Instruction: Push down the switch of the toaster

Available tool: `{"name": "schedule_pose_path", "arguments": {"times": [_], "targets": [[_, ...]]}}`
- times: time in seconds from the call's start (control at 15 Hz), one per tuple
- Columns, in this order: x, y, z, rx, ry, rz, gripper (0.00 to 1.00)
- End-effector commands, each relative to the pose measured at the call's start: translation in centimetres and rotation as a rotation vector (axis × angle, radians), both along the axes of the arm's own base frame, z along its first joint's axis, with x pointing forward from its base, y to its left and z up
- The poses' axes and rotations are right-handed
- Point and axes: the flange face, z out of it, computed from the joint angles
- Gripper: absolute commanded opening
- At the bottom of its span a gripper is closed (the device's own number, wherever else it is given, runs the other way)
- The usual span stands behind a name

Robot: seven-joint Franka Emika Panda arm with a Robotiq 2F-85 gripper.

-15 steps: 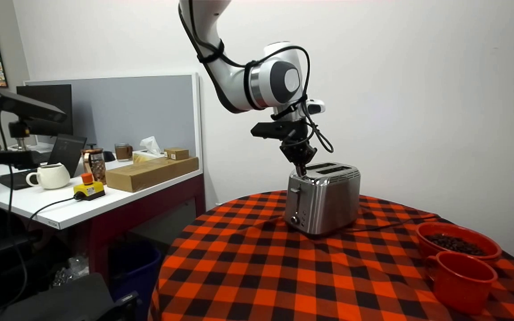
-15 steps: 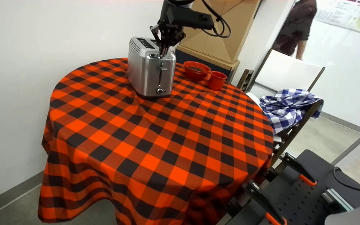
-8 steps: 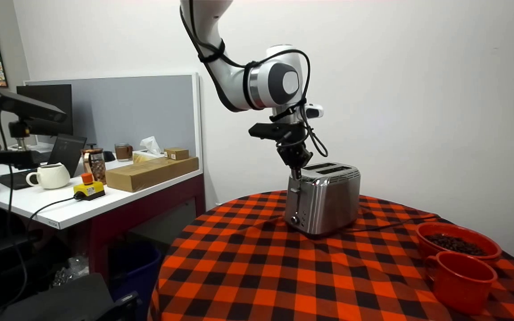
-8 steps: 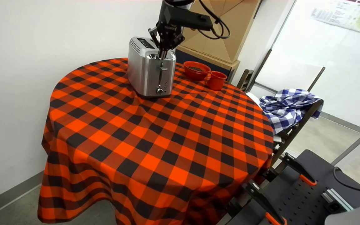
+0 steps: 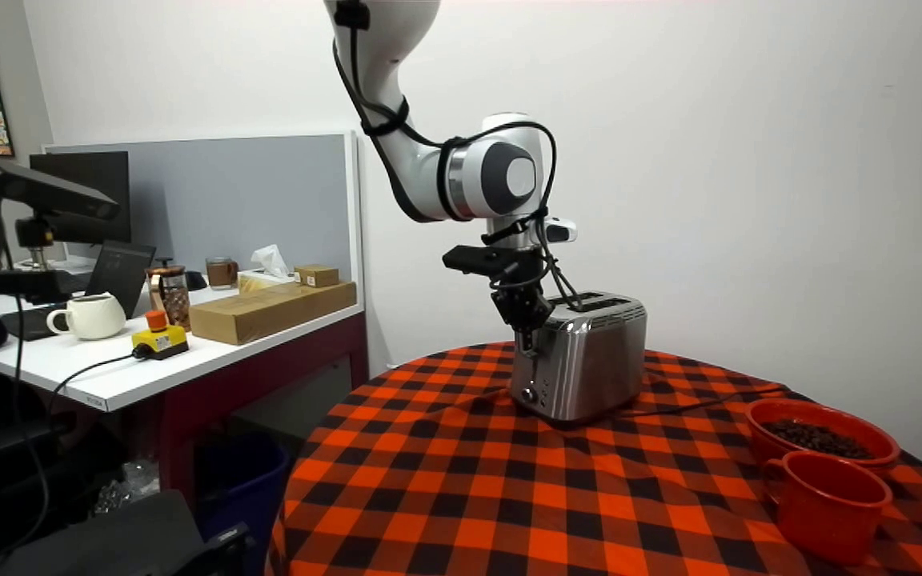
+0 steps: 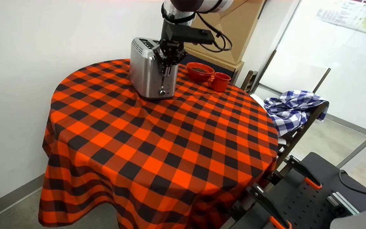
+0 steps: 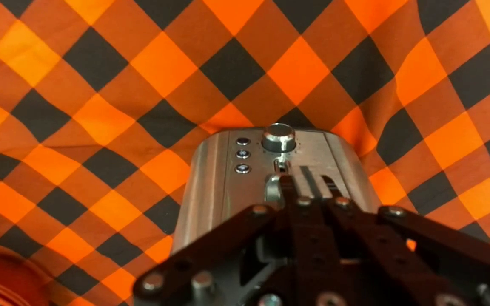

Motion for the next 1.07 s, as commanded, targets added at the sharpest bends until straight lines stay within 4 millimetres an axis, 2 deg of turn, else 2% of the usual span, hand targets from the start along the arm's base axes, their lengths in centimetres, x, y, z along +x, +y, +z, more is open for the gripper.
{"name": "schedule_pose_path", "arguments": {"times": [0.0, 0.33, 0.73, 1.0], "targets": [[0.9, -0.6, -1.1, -0.044, -0.025, 0.043, 0.00], [1.2, -1.0, -3.6, -0.070, -0.052, 0.078, 0.00], [1.6, -0.4, -6.5, -0.092, -0.041, 0.111, 0.00], [1.4, -0.3, -7.0, -0.098, -0.029, 0.118, 0.00]]}}
